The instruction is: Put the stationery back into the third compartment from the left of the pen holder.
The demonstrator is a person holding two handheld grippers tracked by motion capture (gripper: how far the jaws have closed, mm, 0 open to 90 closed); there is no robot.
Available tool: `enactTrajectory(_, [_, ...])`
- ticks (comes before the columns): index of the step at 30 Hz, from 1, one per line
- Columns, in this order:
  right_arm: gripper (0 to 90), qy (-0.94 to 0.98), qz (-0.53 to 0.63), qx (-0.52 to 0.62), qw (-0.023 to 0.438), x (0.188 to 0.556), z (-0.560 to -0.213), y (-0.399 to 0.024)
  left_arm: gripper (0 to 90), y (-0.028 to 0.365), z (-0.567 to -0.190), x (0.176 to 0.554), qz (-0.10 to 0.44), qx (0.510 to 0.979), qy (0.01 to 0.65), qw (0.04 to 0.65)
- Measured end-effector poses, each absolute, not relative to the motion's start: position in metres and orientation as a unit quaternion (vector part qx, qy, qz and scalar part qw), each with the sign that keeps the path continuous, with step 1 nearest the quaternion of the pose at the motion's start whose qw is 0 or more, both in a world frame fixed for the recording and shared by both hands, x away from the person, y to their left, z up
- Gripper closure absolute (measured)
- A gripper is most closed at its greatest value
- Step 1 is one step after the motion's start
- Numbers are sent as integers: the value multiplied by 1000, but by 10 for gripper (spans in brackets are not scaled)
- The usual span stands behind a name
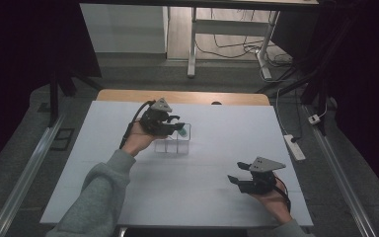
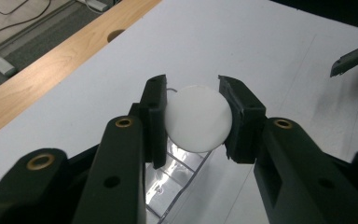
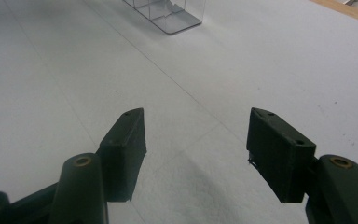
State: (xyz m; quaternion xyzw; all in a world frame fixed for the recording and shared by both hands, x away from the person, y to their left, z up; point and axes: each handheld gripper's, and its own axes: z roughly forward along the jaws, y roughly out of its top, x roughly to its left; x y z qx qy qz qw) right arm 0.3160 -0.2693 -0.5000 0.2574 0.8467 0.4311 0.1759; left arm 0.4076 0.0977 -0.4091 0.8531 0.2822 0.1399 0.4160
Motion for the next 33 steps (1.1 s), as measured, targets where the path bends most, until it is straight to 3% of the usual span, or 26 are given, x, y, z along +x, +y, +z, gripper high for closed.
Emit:
enactTrajectory(13, [361, 846, 432, 258, 176, 316, -500, -269, 633, 90, -417, 414, 137, 857, 283, 408])
enactTrajectory(14, [360, 846, 430, 259, 177, 316, -500, -269, 619, 89, -418, 414, 137, 854, 284, 413])
enactTrajectory(17, [359, 846, 430, 259, 177, 316, -500, -270, 442, 89, -416, 413, 145, 846, 292, 422])
enactTrajectory(19, [359, 846, 431, 259, 177, 316, -500, -270, 406, 91, -414, 410, 145, 842, 293, 429])
enactTrajectory(33, [357, 845, 430, 264, 177, 317, -501, -271, 406, 125, -426, 382, 151, 834, 302, 436])
